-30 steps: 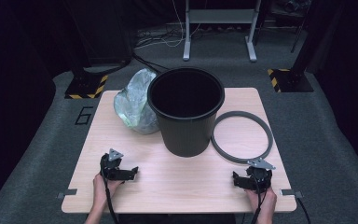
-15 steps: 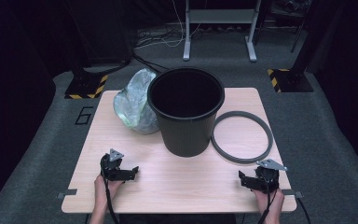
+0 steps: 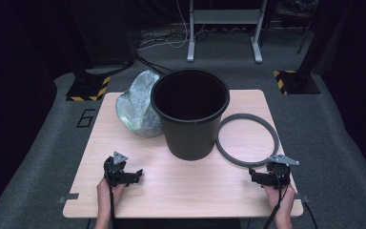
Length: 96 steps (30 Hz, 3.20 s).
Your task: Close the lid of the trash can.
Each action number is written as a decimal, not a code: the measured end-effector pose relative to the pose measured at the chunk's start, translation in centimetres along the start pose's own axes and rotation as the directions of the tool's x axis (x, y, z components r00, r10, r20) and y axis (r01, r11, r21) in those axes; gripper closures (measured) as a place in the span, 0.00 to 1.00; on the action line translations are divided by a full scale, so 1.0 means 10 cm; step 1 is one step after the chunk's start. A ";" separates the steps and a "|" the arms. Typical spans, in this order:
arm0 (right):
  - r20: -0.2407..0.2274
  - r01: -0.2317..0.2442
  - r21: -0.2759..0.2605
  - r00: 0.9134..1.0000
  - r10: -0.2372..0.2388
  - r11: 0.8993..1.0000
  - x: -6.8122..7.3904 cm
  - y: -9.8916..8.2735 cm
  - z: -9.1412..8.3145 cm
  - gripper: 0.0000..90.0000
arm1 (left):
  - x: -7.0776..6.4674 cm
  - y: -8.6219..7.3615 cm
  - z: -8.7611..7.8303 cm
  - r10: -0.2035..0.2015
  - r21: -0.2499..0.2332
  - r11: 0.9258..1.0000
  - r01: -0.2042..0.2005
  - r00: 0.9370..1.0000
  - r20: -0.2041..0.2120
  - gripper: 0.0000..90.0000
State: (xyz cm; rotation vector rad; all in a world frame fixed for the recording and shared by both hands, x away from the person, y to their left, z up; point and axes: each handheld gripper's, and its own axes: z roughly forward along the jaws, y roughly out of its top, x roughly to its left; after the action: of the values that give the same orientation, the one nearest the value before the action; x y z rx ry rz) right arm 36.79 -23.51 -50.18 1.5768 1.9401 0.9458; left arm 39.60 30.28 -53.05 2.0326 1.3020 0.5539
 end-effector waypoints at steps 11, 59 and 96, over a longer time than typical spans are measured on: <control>0.016 -0.017 0.013 1.000 0.017 1.000 -0.15 0.17 0.11 0.03 | 0.00 0.00 0.00 -0.007 0.000 1.000 0.007 1.000 0.004 0.00; 0.184 -0.091 0.111 0.980 0.069 0.990 -0.89 0.57 0.68 0.70 | 0.00 0.00 0.00 -0.003 -0.001 1.000 0.003 1.000 0.004 0.01; 0.140 -0.171 0.060 0.977 0.161 0.983 -1.01 0.52 0.65 0.87 | 0.00 0.00 0.00 0.001 0.000 1.000 -0.001 1.000 0.004 0.01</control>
State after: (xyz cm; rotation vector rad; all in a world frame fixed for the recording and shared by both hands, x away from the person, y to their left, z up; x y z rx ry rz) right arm 47.22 -31.33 -51.25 1.8184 1.7896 0.8194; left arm 39.59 30.31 -53.04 2.0338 1.2986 0.5507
